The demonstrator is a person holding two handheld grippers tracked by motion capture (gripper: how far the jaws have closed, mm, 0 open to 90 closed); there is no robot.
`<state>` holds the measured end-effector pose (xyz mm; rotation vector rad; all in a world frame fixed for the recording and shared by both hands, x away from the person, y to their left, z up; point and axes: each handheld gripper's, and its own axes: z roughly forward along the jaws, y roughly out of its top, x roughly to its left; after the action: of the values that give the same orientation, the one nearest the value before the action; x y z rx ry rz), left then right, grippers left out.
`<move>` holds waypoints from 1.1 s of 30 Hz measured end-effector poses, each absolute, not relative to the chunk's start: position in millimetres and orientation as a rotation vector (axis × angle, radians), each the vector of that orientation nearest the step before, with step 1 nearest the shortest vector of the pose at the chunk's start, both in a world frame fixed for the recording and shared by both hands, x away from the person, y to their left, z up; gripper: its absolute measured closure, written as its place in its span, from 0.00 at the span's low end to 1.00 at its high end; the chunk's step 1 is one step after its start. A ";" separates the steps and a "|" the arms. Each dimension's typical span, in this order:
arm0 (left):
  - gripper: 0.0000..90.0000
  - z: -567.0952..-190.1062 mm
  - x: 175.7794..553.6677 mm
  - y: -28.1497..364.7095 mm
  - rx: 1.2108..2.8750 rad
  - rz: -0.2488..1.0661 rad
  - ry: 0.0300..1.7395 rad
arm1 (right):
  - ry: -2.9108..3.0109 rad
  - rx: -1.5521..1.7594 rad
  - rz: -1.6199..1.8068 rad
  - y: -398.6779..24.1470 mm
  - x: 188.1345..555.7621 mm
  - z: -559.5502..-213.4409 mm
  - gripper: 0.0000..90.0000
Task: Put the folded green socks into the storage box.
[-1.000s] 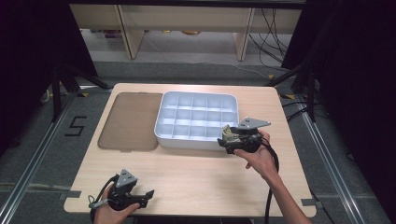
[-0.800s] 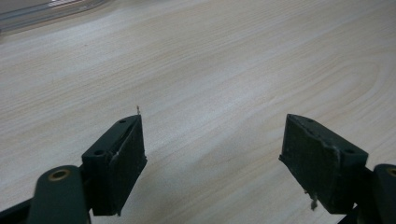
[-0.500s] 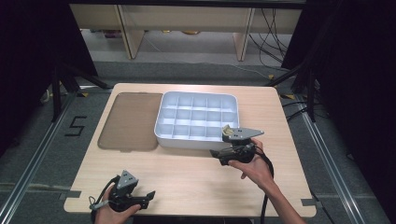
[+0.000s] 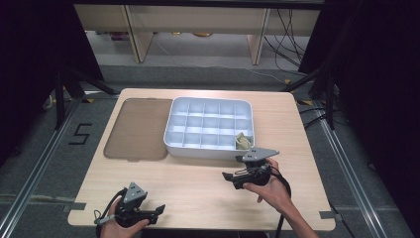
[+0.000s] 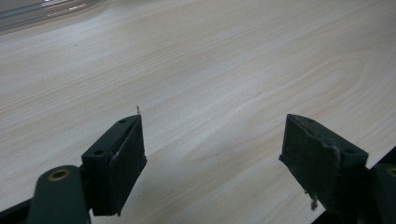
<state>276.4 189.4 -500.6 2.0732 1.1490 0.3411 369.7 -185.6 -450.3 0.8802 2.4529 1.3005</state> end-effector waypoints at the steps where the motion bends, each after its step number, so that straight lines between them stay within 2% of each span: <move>1: 0.23 -500.4 276.0 188.3 2.072 0.339 1.155 | 2.456 0.870 1.314 -186.4 368.0 -451.1 0.24; 17: 0.23 -499.7 268.9 183.8 2.082 0.317 1.129 | 2.505 0.871 1.268 -189.5 345.7 -475.6 0.24; 33: 0.23 -501.2 260.0 184.3 2.102 0.305 1.107 | 2.583 0.910 1.201 -199.8 317.7 -494.6 0.18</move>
<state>260.0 184.3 -501.2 2.1018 1.1070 0.3047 317.7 -199.8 -494.6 0.9097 2.5830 1.2011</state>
